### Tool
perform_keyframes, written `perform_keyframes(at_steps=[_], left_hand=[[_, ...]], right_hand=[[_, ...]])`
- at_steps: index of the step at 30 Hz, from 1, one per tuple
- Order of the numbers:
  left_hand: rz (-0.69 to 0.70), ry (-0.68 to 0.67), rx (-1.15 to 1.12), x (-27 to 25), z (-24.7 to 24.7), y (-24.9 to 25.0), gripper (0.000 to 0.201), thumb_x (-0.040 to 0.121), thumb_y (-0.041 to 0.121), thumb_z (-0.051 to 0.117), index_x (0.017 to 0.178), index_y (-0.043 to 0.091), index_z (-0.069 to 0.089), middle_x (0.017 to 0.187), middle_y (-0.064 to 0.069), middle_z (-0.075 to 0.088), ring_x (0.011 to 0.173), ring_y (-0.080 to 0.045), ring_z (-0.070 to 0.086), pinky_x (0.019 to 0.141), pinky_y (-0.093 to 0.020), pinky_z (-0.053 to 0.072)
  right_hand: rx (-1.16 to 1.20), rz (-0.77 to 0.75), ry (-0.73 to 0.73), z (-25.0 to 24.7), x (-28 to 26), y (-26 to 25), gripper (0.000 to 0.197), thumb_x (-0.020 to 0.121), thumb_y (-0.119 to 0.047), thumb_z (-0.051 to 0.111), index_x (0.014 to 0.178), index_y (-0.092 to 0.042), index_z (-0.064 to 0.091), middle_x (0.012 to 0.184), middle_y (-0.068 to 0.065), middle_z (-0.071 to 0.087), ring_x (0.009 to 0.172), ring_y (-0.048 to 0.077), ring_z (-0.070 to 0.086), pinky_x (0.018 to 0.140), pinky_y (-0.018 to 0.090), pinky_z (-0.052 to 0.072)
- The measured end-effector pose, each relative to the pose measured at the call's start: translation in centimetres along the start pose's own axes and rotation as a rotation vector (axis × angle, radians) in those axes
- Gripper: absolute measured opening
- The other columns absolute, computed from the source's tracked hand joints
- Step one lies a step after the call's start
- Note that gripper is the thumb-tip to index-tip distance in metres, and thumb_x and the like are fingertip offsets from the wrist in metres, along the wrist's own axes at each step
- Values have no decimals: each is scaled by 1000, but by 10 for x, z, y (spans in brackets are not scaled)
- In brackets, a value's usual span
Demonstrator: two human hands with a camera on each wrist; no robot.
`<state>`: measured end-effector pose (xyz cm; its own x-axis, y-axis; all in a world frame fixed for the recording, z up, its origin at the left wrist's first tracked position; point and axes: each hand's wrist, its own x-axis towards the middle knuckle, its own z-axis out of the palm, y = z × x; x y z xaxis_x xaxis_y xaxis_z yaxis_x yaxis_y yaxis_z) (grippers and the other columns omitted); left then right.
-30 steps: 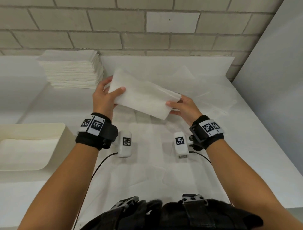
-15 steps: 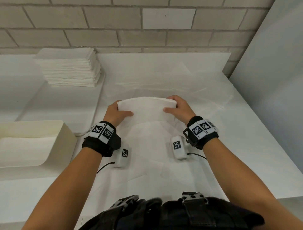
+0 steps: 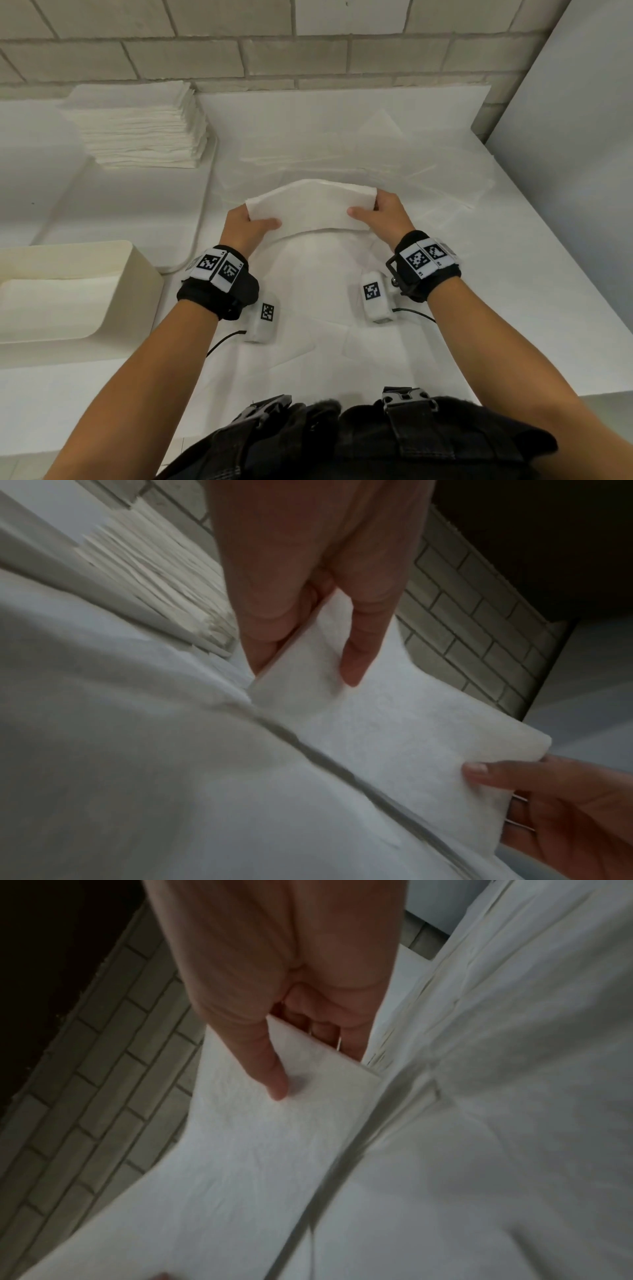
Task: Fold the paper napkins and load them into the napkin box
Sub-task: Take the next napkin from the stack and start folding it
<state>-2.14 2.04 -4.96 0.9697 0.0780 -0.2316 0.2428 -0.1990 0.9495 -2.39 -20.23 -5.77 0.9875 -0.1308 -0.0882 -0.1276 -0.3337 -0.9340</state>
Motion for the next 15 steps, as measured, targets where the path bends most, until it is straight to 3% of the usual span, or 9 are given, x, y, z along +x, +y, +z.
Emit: perform_keyframes(at_steps=[3, 6, 11, 15], left_hand=[[-85, -66, 81, -1, 1, -4, 33, 80, 3, 67, 113, 5, 61, 111, -13, 64, 99, -30, 61, 86, -39, 50], [-72, -69, 92, 1, -1, -2, 34, 85, 4, 62, 119, 3, 58, 109, -9, 61, 98, -26, 57, 81, -33, 44], [-94, -92, 118, 1, -1, -4, 31, 87, 3, 59, 118, 2, 59, 117, -17, 62, 98, -28, 59, 88, -37, 48], [6, -56, 103, 1, -1, 0, 36, 90, 4, 55, 126, 6, 53, 115, -10, 60, 103, -27, 58, 93, -39, 47]], right_hand=[[-87, 65, -45, 3, 0, 3, 37, 84, -12, 66, 120, -7, 58, 119, 11, 63, 110, 26, 58, 95, 37, 48], [-68, 70, -44, 4, -1, 4, 39, 84, -12, 66, 122, -7, 57, 121, 11, 62, 112, 25, 57, 98, 37, 46], [-87, 97, -37, 4, -1, 5, 39, 84, -12, 66, 122, -7, 58, 121, 11, 62, 113, 26, 57, 100, 40, 45], [-107, 95, -25, 4, -2, 7, 38, 84, -12, 66, 121, -8, 58, 121, 11, 62, 112, 26, 57, 100, 39, 45]])
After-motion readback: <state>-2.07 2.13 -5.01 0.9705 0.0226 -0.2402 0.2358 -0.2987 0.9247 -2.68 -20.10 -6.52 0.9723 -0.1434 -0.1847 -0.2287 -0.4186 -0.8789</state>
